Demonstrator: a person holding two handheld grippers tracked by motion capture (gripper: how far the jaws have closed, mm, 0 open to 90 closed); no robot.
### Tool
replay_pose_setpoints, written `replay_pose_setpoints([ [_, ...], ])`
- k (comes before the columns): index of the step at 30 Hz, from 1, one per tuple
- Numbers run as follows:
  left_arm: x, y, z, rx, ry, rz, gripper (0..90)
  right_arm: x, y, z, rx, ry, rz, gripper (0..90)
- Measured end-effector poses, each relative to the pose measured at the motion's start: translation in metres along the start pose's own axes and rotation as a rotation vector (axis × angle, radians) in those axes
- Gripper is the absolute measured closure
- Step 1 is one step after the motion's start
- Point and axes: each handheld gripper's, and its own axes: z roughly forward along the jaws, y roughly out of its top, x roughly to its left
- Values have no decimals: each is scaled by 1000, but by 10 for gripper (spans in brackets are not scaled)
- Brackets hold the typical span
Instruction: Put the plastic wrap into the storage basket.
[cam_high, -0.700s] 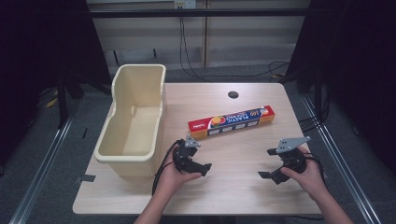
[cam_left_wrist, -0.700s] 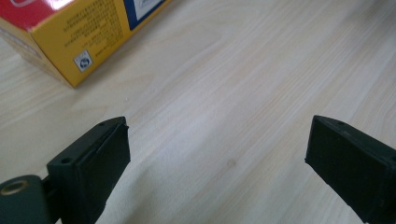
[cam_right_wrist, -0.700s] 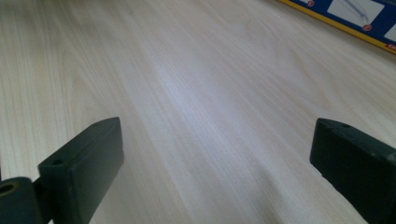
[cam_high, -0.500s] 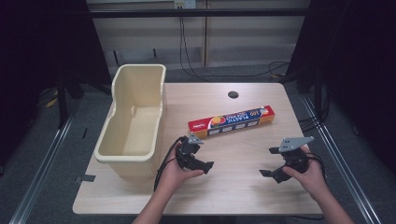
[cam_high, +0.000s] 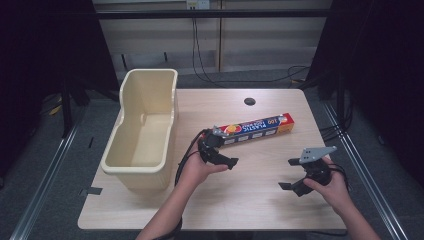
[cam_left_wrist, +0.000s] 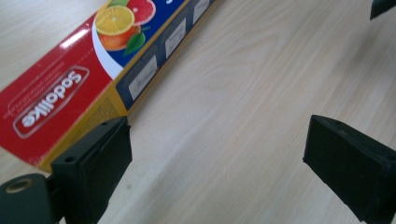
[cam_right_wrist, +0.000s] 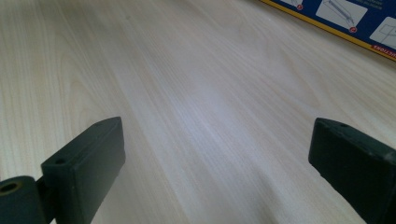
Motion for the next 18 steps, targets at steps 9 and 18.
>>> replay_pose_setpoints([
  [9,11,29,16,2,-1,18,87,-2,-2,-1,-4,4,3,39],
  [18,17,49,27,15,-19,21,89,0,-1,-1,-3,8,-3,41],
])
